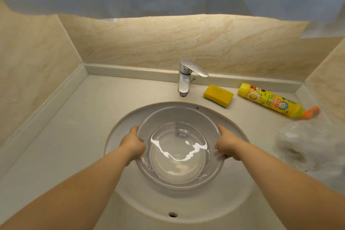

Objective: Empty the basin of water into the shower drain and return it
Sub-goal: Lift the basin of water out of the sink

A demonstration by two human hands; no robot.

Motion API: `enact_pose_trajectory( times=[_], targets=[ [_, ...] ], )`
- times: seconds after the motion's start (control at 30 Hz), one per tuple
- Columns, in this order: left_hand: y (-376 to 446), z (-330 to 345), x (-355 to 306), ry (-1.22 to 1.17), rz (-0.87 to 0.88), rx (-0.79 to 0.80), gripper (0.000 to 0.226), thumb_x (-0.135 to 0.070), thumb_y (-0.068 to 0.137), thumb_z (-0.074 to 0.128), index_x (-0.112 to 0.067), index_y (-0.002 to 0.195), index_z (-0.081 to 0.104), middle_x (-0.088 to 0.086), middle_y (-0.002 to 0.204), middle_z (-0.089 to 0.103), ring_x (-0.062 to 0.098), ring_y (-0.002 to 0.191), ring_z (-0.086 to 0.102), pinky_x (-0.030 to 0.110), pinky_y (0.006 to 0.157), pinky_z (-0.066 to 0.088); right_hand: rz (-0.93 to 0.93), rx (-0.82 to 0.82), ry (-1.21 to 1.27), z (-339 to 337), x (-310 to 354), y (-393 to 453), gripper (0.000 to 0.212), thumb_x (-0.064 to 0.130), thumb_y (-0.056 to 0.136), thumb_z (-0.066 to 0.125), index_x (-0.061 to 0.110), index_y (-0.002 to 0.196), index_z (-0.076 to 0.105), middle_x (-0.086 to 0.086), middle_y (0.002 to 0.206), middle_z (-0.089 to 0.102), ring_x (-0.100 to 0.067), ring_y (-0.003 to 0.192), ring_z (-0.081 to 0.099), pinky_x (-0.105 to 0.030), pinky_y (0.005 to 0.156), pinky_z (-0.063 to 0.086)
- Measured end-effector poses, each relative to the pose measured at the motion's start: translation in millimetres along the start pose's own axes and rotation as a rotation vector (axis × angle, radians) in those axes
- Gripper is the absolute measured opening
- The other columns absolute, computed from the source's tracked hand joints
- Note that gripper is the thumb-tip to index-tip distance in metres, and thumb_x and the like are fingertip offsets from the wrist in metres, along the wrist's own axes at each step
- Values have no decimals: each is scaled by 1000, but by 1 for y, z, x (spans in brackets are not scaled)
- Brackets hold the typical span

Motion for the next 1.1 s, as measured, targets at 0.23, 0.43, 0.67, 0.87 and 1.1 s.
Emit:
enact_pose_trajectory(
  times=[0.23, 0.43, 0.67, 0.87, 1.1],
  targets=[
    [-39, -25, -10, -51, 77, -25, 63, -2, 80, 43, -39, 131, 40, 6, 102, 60, 35, 94, 64, 50, 85, 57, -106, -55, 18, -12, 7, -51, 61, -4, 85, 35, 27, 138, 37, -18, 110, 56, -43, 88, 69, -42, 61, 61],
    [-76, -42, -19, -38, 222, 12, 50, 2, 78, 48, -36, 111, 46, 2, 89, 58, 24, 80, 58, 46, 78, 59, -145, -182, 62, -19, -5, -117, 60, -8, 79, 46, 23, 131, 45, -10, 93, 54, -31, 69, 66, -30, 44, 55],
    [-128, -49, -32, -2, 377, 125, 68, 5, 79, 51, -30, 137, 39, 3, 94, 52, 33, 93, 59, 50, 82, 58, -113, -328, 233, -17, -39, -209, 70, -10, 80, 47, 22, 141, 37, -19, 109, 53, -46, 91, 66, -40, 55, 59],
    [-191, -36, -54, 86, 445, 261, 68, 6, 81, 55, -26, 138, 40, 12, 101, 57, 36, 92, 66, 40, 66, 60, -24, -398, 333, -25, -85, -298, 53, -11, 81, 49, 23, 120, 44, -16, 98, 56, -47, 90, 67, -36, 52, 58],
    [-273, 31, -47, 184, 530, 421, 76, 4, 84, 55, -30, 146, 29, 21, 119, 55, 39, 96, 66, 50, 81, 59, 82, -525, 390, -17, -189, -395, 49, -11, 80, 48, 13, 123, 46, -22, 94, 59, -37, 64, 65, -29, 41, 49]
  ],
)
Point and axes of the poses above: each hand's wrist, its own y-axis towards the middle knuckle, its own z-axis out of the palm, x = y × z, the point moved 7 cm from there along y, towards the middle knuckle
